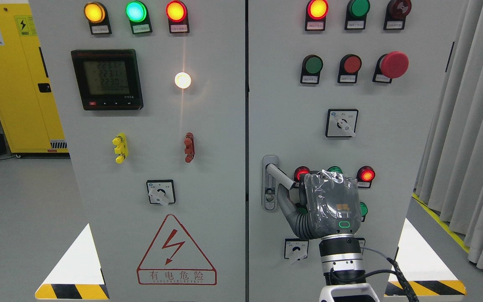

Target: Release door handle

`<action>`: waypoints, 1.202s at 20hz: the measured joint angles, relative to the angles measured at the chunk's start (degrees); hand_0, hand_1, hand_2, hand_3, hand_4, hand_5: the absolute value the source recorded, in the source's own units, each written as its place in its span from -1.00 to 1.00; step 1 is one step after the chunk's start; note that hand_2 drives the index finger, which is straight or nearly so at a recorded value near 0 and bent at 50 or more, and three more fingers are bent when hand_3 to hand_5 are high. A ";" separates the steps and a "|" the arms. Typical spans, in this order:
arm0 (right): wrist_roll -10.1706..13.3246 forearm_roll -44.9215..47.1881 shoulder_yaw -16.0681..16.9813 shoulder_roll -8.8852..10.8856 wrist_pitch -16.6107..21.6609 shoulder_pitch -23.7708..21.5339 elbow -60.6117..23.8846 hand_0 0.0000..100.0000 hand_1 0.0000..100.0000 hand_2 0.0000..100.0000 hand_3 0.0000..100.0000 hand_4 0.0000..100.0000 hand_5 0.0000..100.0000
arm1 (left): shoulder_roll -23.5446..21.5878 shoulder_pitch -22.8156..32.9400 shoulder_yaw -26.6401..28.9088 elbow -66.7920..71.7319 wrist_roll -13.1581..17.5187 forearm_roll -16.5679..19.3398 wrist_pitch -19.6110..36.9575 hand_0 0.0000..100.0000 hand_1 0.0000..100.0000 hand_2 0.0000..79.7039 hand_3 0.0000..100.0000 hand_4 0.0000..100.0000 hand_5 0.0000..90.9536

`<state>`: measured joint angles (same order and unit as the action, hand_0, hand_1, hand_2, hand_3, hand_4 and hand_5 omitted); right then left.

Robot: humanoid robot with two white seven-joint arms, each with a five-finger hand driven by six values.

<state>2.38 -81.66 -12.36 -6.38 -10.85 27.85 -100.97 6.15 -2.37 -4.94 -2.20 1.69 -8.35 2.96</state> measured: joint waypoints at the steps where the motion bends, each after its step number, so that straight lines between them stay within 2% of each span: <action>1: 0.06 0.02 0.01 0.01 0.00 0.03 -0.01 0.12 -0.30 0.91 1.00 1.00 1.00 | 0.00 0.00 0.00 0.00 0.00 0.00 0.00 -0.76 0.11 -1.00 -1.00 -1.00 -1.00; 24: 0.05 0.10 0.13 0.32 -0.11 0.65 -0.08 0.01 -0.27 0.91 1.00 1.00 1.00 | 0.00 0.00 0.01 0.00 0.00 0.00 0.00 -0.76 0.11 -1.00 -1.00 -1.00 -1.00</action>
<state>2.42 -81.56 -12.23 -6.06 -10.95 28.50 -101.06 6.15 -2.37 -4.94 -2.20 1.68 -8.35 2.96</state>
